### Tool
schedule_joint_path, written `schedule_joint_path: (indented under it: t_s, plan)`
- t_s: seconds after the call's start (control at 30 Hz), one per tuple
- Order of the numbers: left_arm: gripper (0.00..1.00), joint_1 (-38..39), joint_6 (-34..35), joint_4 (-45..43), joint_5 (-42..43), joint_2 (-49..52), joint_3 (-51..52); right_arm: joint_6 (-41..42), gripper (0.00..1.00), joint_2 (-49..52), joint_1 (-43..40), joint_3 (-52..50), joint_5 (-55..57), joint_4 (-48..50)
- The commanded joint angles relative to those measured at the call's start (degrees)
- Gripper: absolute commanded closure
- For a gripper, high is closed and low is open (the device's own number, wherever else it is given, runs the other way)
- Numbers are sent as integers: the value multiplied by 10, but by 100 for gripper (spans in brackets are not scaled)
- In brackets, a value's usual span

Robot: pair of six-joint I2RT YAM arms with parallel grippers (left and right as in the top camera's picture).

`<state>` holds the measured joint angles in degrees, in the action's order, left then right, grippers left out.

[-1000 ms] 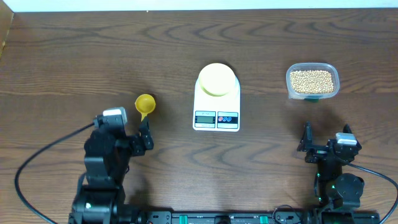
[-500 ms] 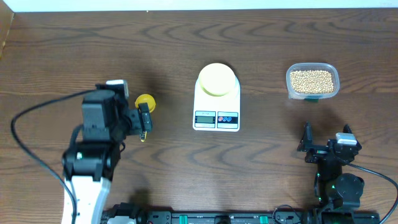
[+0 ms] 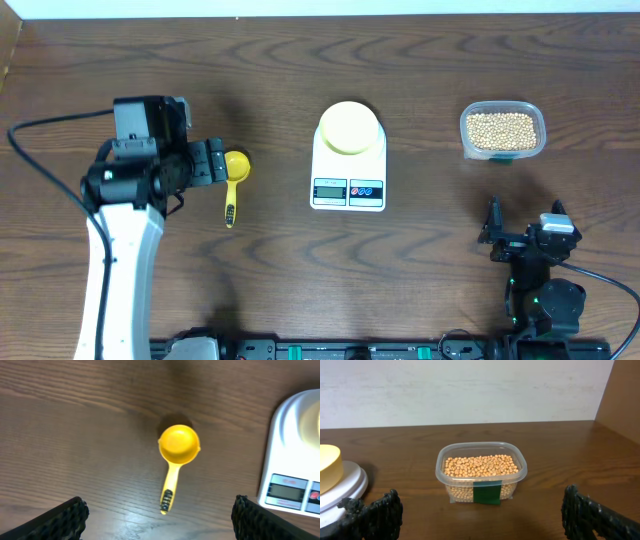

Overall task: Scoop item into bowl and weigh 50g on scale
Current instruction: 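Move the left gripper over the yellow scoop and lower onto its cup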

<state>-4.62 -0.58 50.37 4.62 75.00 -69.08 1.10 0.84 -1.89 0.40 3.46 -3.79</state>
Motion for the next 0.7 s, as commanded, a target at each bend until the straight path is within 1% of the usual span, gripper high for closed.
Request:
schedule_joint_path:
  t_s: [0.0, 0.23, 0.3, 0.5, 0.67]
  plan:
    - [6, -7, -37, 5, 13, 32, -20, 10, 1, -5, 5, -1, 5, -2]
    - [6, -8, -63, 17, 40, 105, -38, 10, 1, -5, 5, -1, 5, -2]
    - [6, -8, -74, 34, 42, 129, -54, 10, 1, -5, 5, -1, 5, -2]
    - [6, -15, -74, 80, 34, 201, -124, 10, 1, -5, 5, -1, 5, -2]
    - [6, -24, -78, 83, 33, 235, -146, 10, 1, -5, 5, -1, 5, -2]
